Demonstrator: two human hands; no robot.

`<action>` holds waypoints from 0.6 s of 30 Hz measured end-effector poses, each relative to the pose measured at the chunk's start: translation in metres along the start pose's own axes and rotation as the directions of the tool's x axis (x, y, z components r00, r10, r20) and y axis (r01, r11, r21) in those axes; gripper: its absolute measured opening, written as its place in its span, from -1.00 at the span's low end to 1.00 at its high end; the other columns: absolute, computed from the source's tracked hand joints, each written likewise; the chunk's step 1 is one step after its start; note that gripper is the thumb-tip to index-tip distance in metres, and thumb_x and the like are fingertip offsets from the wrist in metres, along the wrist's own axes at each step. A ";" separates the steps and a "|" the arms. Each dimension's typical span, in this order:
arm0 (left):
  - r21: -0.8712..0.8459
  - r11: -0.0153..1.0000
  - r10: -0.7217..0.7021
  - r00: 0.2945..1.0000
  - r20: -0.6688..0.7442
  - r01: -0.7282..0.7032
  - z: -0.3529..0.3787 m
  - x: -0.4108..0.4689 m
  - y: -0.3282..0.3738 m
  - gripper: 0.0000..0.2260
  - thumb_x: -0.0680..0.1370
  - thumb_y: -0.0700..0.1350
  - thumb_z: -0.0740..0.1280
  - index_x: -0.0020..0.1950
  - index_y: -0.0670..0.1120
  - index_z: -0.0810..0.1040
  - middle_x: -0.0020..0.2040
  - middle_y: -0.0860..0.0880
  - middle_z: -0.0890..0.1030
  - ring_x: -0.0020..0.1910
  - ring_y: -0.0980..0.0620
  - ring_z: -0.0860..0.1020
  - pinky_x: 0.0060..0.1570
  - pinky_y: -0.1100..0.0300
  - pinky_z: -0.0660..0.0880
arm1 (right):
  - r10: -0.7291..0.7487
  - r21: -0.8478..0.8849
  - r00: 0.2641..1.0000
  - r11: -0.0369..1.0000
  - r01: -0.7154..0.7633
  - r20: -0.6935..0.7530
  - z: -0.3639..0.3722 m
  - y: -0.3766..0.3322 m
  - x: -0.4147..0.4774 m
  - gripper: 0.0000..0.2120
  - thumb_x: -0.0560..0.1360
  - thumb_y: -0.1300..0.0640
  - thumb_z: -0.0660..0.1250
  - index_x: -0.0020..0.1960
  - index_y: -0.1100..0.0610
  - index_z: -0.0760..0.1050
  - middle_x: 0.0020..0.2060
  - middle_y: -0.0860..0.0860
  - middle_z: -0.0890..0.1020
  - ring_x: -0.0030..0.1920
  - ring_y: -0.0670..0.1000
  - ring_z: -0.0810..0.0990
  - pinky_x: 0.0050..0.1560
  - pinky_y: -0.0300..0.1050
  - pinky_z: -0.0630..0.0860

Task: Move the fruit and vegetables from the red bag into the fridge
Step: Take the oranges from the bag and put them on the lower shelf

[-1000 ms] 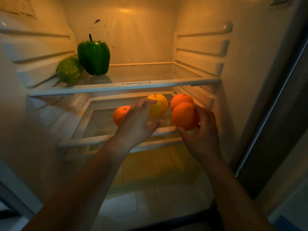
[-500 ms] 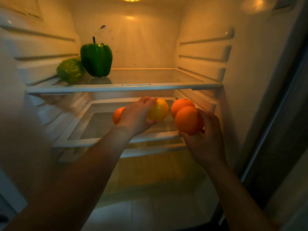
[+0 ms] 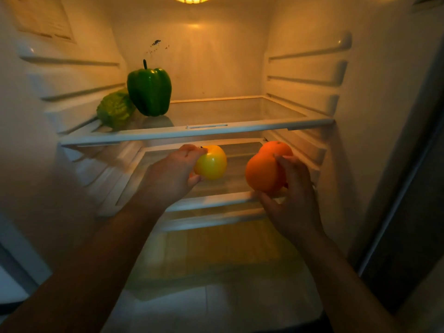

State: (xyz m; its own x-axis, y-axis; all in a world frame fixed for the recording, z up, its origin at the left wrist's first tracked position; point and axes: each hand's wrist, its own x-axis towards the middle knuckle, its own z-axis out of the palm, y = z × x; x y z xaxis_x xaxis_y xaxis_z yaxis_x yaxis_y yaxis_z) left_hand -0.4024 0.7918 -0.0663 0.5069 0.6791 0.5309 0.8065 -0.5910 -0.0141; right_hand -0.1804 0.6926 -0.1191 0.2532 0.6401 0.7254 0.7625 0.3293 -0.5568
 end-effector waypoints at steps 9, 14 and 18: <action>-0.010 0.996 0.088 0.991 -0.104 -0.090 0.004 -0.002 0.022 -0.31 0.33 0.05 0.51 0.40 0.02 0.32 0.38 -0.10 0.40 0.29 -0.14 0.43 0.09 -0.02 0.47 | -0.033 -0.059 0.999 0.998 0.032 -0.013 0.000 -0.005 -0.003 -0.28 0.29 0.18 0.51 0.38 0.11 0.30 0.34 0.14 0.34 0.33 0.17 0.34 0.16 0.20 0.47; -0.081 0.993 0.083 0.996 -0.020 -0.084 0.007 0.011 0.028 -0.37 0.42 0.01 0.44 0.43 0.06 0.28 0.44 -0.07 0.30 0.38 -0.10 0.30 0.16 -0.03 0.45 | -0.003 -0.077 1.000 0.997 0.003 0.004 -0.002 -0.003 -0.001 -0.30 0.30 0.18 0.48 0.38 0.10 0.31 0.35 0.14 0.33 0.36 0.15 0.31 0.24 0.18 0.41; -0.052 0.996 0.081 0.995 0.065 -0.078 0.009 0.020 0.019 -0.46 0.47 -0.08 0.39 0.41 0.09 0.29 0.45 -0.06 0.27 0.42 -0.10 0.22 0.19 -0.09 0.45 | 0.038 -0.091 0.999 0.995 -0.037 0.011 -0.001 -0.002 0.002 -0.27 0.30 0.19 0.51 0.39 0.09 0.29 0.37 0.15 0.31 0.38 0.16 0.29 0.25 0.20 0.40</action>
State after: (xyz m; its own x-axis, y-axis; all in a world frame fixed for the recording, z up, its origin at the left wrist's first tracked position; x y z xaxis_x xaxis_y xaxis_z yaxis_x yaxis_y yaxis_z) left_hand -0.3740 0.7977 -0.0636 0.5897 0.6558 0.4715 0.7475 -0.6642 -0.0111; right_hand -0.1804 0.6922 -0.1164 0.2754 0.6600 0.6990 0.8037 0.2409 -0.5441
